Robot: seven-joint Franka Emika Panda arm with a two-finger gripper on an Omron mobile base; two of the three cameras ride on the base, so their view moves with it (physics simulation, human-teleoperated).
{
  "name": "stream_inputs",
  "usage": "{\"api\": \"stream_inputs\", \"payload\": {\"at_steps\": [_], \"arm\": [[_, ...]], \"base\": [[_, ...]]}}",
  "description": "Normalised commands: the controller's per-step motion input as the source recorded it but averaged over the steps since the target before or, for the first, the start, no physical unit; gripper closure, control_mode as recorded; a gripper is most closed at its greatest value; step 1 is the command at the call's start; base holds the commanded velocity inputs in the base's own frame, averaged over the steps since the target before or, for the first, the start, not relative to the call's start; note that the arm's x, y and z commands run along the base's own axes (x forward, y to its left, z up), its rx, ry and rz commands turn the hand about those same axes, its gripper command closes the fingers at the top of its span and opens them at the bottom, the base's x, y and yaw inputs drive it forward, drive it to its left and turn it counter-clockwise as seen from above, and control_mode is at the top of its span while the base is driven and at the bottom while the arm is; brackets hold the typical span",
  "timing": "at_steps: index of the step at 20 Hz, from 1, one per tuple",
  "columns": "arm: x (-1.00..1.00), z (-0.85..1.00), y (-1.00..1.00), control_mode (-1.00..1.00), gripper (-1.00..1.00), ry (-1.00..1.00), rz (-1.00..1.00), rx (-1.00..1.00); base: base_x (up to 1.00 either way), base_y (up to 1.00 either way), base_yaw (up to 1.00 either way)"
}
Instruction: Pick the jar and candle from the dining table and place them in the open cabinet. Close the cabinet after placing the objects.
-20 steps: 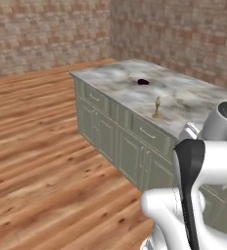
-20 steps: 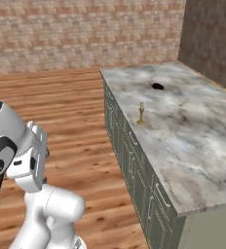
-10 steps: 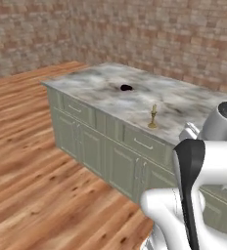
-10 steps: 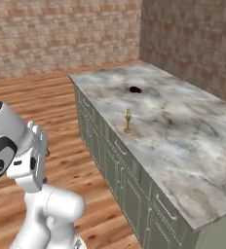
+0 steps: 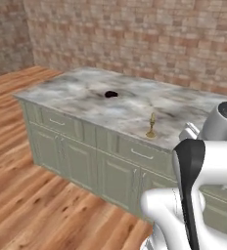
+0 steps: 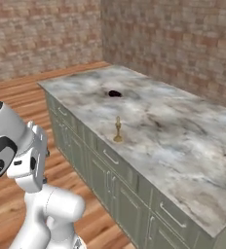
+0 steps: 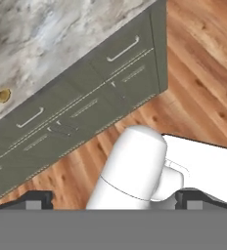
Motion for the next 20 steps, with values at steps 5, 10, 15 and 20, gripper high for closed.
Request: {"api": "stream_inputs", "payload": {"at_steps": [5, 10, 15, 20], "arm": [[0.0, 0.0, 0.0, 1.0, -1.0, 0.0, 0.0, 0.0], [0.0, 0.0, 0.0, 1.0, -1.0, 0.0, 0.0, 0.0], [0.0, 0.0, 0.0, 1.0, -1.0, 0.0, 0.0, 0.0], [0.0, 0.0, 0.0, 1.0, -1.0, 0.0, 0.0, 0.0]], "base": [[0.35, 0.49, -0.36], [0.38, 0.44, -0.34], [0.34, 0.39, -0.33], [0.27, 0.26, -0.35]]}}
